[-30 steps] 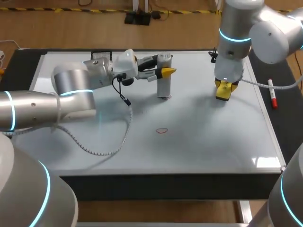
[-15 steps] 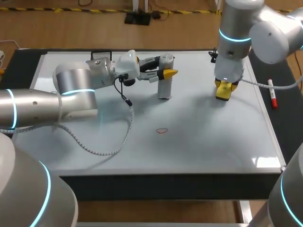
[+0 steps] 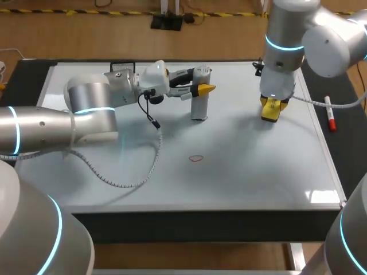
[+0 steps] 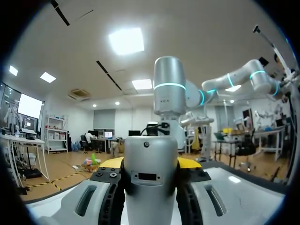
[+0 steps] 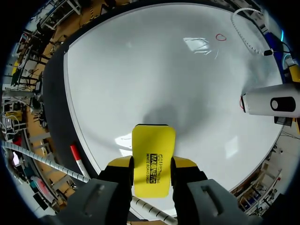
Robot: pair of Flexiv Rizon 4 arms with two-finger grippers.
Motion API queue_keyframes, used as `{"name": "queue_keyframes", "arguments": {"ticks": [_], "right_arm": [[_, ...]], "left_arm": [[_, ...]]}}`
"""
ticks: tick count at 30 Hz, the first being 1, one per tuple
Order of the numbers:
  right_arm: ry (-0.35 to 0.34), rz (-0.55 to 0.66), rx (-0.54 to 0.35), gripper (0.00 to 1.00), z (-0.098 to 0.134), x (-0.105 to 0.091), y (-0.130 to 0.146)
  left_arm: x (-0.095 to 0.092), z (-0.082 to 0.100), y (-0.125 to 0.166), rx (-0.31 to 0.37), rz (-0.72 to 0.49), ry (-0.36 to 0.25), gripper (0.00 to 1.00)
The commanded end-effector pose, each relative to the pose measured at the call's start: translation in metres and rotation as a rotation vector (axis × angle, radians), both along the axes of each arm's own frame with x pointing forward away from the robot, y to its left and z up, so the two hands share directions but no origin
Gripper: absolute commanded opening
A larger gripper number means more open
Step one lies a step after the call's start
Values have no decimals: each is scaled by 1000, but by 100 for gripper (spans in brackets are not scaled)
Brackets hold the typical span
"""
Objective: Pick up the inspection probe, press it on each red-marked spot on the whiteboard one by one, put down the probe, pick up the eraser, and wipe off all the red marks.
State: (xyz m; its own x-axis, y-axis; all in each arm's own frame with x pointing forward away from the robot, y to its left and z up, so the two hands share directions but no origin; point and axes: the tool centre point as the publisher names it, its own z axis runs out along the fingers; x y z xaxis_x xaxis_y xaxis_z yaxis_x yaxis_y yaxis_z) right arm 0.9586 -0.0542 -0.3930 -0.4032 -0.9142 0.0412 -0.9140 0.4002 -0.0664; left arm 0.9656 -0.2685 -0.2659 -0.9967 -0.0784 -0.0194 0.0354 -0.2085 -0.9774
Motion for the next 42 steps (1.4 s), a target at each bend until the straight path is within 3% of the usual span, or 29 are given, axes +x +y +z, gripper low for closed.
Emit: {"name": "queue_keyframes", "arguments": {"ticks": [1,18,31,42], "right_arm": [[-1,1,-3,0,1,0,-1],[-1,1,-3,0,1,0,-1],[-1,1,-3,0,1,0,-1],[-1,1,-3,0,1,0,-1]], "left_arm": [[-1,0,0,5,-2,4,0],[-5,-3,4,73,-5,4,0],[-5,-3,4,81,-12,3,0],[-5,19,15,53,-9,-16,0]]}}
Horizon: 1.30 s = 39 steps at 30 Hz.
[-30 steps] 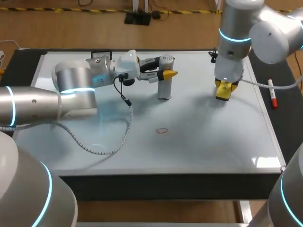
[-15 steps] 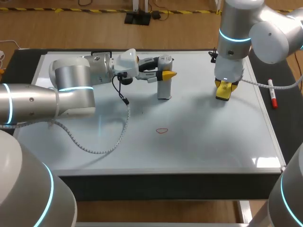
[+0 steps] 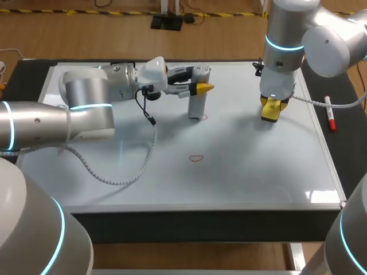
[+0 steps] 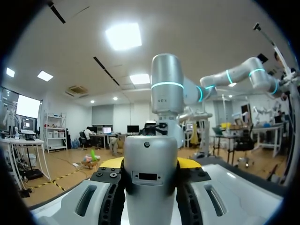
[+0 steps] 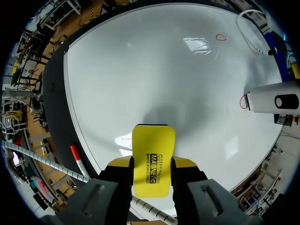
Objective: Pick up the inspection probe, press it on each red-marked spot on the whiteboard one by one, put down the probe, pick up the eraser, and wipe off all the red marks.
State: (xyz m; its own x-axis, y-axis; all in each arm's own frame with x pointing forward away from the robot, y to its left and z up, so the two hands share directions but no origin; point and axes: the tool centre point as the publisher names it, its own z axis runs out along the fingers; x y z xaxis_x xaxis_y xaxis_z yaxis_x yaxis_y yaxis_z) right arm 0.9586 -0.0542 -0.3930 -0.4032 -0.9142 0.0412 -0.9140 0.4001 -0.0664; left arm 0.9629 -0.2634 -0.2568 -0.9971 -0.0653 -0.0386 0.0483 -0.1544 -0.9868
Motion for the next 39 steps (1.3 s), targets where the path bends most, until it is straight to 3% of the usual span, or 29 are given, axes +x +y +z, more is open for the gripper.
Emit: {"name": "queue_keyframes", "arguments": {"ticks": [1,18,39], "right_arm": [[-1,1,-3,0,1,0,-1],[-1,1,-3,0,1,0,-1],[-1,1,-3,0,1,0,-1]], "left_arm": [[-2,12,13,-3,4,0,0],[-14,29,107,-38,147,-27,0],[-29,30,226,-53,282,-54,0]]}}
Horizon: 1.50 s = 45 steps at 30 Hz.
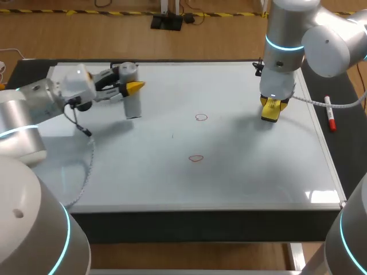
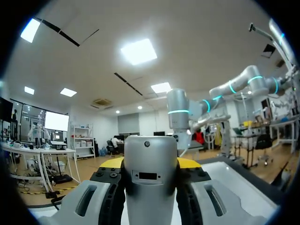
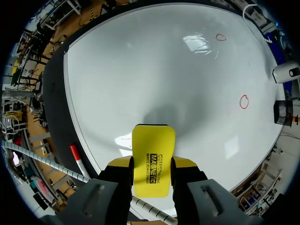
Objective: Pick up the inspection probe, press it on each red-marked spot on the whiteboard one by one, put down the probe, pick up the eraser, and wipe off all the red marks.
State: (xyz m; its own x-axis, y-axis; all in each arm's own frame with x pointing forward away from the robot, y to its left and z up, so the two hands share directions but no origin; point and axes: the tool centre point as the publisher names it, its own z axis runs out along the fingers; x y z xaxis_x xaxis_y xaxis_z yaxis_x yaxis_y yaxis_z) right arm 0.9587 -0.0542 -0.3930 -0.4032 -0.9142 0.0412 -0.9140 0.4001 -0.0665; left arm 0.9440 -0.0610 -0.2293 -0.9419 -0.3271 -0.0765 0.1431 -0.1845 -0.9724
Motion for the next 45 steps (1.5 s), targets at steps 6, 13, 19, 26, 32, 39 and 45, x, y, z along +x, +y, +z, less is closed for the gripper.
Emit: {"name": "queue_keyframes", "arguments": {"ticks": [6,13,19,26,32,39,45], "right_arm": [[-1,1,-3,0,1,0,-1],[-1,1,-3,0,1,0,-1],[-8,25,6,0,4,-2,5],[-26,115,-10,0,10,-11,41],[-36,194,16,0,15,-19,83],[-27,282,50,0,15,-28,137],[-16,340,60,0,13,-32,182]], "left_arm": [[-14,2,45,-4,47,-9,0],[-16,1,51,-12,44,-14,0],[-16,1,51,-12,44,-14,0],[-16,1,51,-12,44,-14,0],[-16,1,51,-12,44,-14,0],[-16,1,51,-12,44,-14,0],[-16,1,51,-12,44,-14,0]]}}
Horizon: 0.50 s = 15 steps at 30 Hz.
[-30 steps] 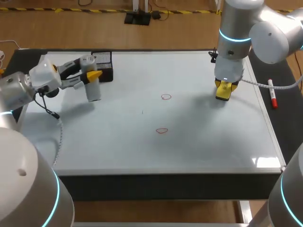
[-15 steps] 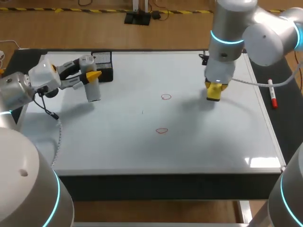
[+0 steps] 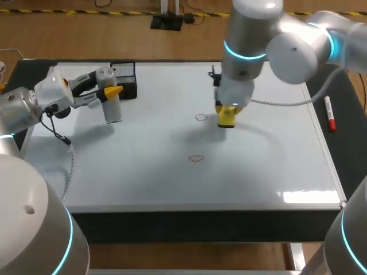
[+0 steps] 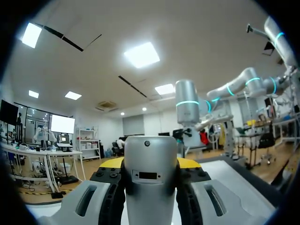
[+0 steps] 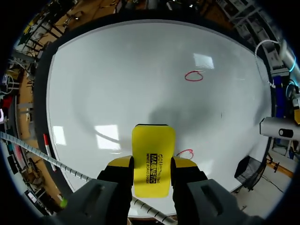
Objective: Pick up the inspection probe, press it on each red-marked spot on the whiteboard one by one, put down the probe, pick up the eraser, and wipe off all the red marks.
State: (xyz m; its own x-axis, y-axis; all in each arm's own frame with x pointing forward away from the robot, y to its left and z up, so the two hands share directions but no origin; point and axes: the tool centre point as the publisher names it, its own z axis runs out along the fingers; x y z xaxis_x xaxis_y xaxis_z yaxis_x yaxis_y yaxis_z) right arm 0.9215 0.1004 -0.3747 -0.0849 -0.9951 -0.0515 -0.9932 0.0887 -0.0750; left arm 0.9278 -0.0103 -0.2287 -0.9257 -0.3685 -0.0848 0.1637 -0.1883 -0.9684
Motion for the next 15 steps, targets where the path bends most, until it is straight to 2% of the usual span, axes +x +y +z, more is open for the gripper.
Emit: {"name": "queue_keyframes", "arguments": {"ticks": [1,7,15], "right_arm": [[11,16,-28,0,-5,5,35],[27,58,-4,0,-9,2,68],[44,98,-20,0,-20,2,102]], "left_arm": [[0,1,0,-1,1,-1,0],[0,1,0,-1,1,-1,0],[0,1,0,-1,1,-1,0]]}}
